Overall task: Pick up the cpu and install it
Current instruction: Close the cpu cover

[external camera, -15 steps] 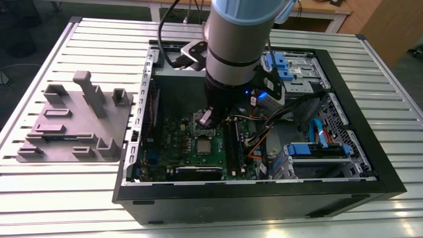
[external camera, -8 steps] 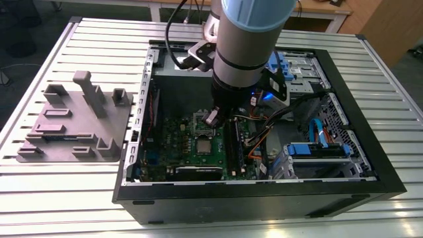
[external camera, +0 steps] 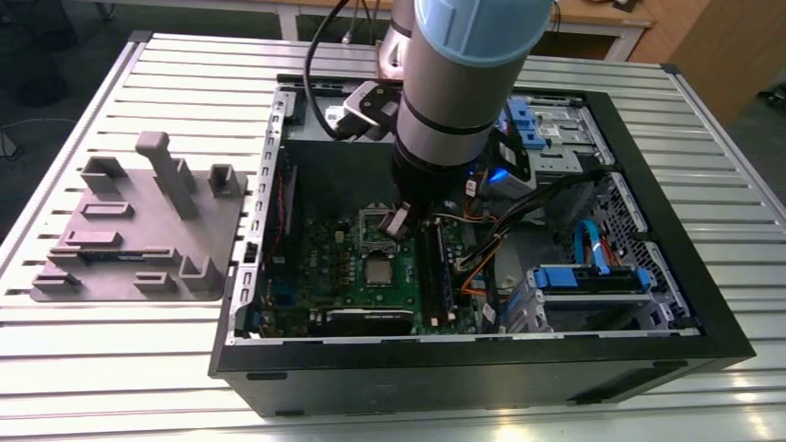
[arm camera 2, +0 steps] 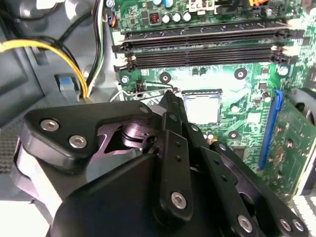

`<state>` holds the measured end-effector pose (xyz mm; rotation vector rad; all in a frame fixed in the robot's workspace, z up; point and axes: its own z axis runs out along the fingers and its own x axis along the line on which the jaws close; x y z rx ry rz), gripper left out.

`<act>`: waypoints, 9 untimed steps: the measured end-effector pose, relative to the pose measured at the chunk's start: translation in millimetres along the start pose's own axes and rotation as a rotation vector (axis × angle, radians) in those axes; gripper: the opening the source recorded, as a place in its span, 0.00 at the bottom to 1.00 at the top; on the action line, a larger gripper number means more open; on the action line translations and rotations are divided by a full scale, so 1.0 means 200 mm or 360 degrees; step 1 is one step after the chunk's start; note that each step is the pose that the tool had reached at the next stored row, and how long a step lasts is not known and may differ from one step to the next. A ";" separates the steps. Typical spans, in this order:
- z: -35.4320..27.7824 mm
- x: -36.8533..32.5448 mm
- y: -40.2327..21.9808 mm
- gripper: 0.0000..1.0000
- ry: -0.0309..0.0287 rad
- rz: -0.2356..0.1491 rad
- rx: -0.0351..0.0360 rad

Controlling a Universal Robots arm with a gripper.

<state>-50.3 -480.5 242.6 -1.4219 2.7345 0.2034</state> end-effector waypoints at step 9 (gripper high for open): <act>0.029 -0.041 -0.023 0.10 0.00017 -0.0021 -0.0002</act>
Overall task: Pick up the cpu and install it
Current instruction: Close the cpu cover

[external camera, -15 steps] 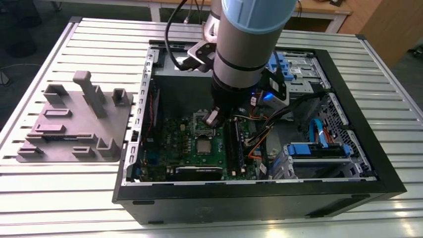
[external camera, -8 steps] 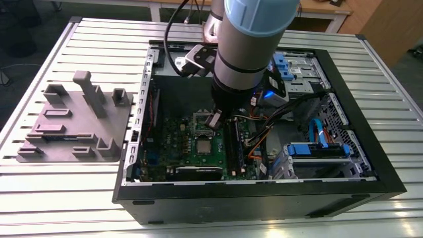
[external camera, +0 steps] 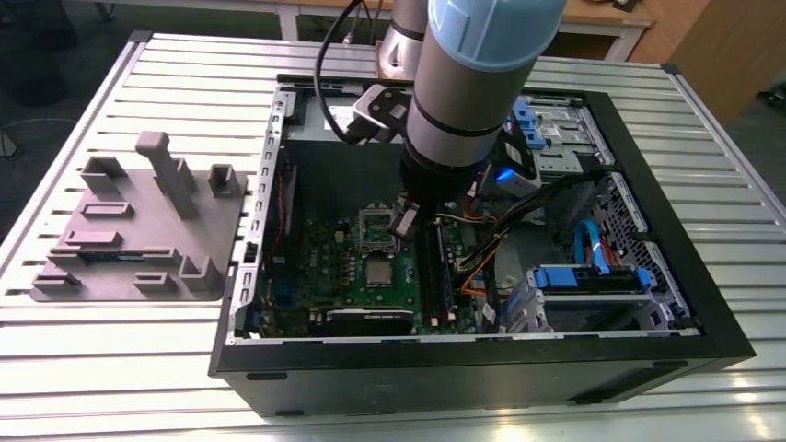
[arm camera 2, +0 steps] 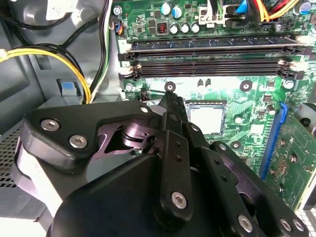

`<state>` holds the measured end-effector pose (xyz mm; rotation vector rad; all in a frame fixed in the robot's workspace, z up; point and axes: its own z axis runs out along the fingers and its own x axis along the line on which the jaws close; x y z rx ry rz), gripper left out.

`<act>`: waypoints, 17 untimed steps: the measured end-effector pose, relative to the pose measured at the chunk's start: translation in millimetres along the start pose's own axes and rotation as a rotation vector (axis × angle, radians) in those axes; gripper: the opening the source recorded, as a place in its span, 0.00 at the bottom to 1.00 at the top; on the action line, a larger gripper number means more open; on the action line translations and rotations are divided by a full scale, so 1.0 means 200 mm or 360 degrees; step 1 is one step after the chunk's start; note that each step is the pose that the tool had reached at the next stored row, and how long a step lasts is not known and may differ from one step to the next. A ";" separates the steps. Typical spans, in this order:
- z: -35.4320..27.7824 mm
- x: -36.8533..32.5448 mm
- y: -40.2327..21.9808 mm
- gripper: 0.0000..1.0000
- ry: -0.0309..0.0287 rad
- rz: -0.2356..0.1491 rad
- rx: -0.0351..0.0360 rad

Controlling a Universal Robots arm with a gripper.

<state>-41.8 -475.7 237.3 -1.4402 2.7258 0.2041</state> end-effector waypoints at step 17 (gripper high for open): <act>0.008 -0.010 0.006 0.10 0.00001 0.0000 0.0000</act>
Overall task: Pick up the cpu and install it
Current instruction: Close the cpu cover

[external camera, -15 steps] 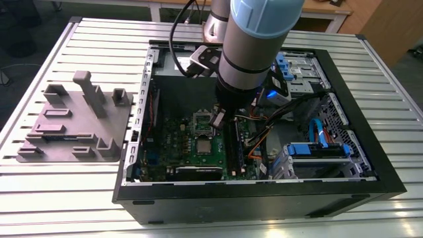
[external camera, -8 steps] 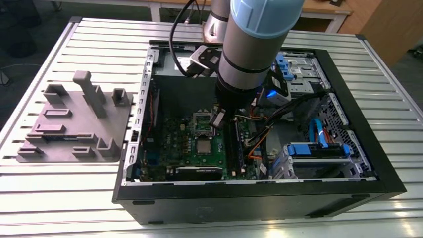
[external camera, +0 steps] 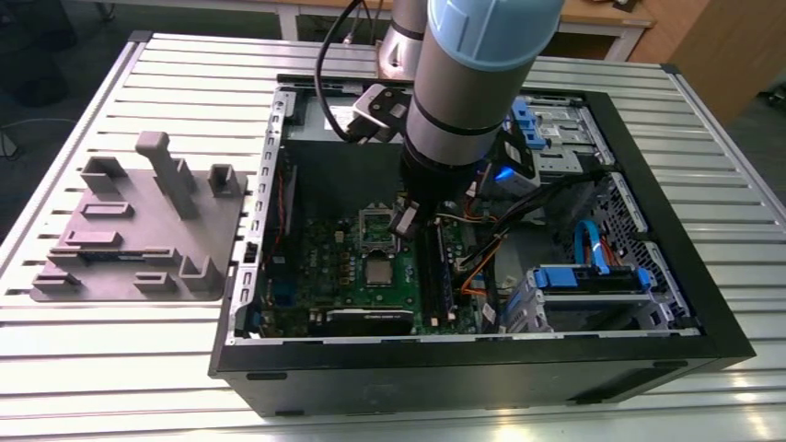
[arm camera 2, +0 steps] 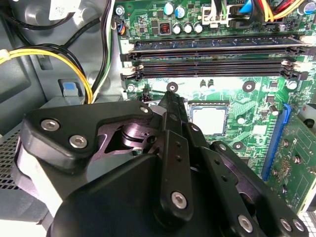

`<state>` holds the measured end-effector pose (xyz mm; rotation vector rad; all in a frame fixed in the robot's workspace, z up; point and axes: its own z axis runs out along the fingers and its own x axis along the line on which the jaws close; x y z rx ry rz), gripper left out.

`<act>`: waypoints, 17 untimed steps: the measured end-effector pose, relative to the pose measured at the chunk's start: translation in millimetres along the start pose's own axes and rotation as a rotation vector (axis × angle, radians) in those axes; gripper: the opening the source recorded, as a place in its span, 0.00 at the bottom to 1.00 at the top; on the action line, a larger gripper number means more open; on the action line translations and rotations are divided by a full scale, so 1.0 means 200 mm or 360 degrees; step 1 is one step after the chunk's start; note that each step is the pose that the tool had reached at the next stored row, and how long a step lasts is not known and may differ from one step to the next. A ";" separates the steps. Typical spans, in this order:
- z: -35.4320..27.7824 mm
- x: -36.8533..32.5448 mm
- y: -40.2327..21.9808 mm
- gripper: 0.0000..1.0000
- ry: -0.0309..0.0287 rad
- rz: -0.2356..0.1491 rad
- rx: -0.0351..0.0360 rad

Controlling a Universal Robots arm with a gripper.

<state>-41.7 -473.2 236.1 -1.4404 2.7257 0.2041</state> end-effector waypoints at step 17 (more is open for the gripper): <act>0.022 -0.027 0.018 0.10 0.00000 0.0000 0.0000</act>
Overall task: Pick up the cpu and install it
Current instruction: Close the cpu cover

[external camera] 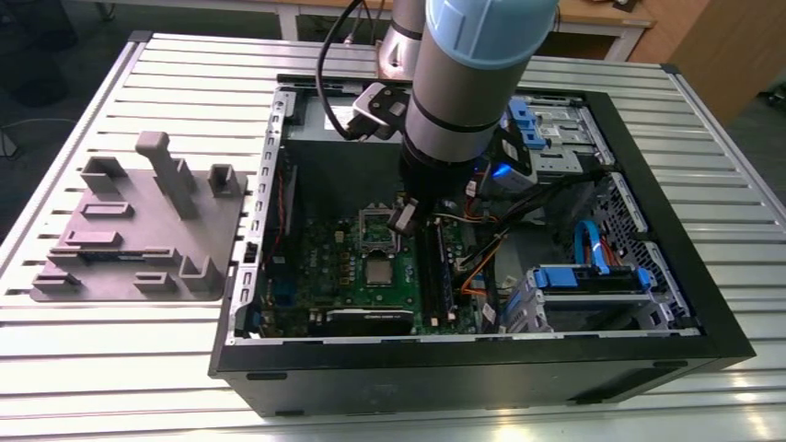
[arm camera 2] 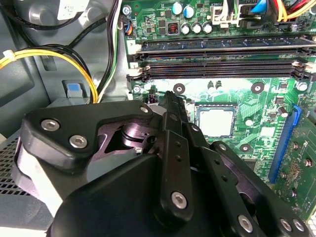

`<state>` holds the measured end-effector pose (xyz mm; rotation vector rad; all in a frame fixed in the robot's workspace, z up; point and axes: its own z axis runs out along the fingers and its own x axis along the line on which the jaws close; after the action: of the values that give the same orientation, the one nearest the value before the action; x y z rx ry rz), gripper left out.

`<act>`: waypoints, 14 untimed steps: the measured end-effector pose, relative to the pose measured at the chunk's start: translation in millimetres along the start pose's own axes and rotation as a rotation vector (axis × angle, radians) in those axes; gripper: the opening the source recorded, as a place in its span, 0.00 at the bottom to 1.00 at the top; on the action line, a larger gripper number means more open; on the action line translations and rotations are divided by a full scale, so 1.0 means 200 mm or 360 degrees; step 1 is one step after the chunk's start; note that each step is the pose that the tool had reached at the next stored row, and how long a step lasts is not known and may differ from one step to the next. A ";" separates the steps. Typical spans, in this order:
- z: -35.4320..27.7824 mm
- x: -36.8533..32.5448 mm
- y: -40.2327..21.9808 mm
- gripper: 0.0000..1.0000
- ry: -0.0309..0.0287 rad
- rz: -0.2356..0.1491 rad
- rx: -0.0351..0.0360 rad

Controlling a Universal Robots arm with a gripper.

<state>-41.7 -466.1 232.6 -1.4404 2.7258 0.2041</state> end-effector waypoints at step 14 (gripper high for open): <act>0.005 -0.006 0.004 0.10 0.00001 0.0000 0.0000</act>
<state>-41.7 -464.6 231.9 -1.4405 2.7258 0.2041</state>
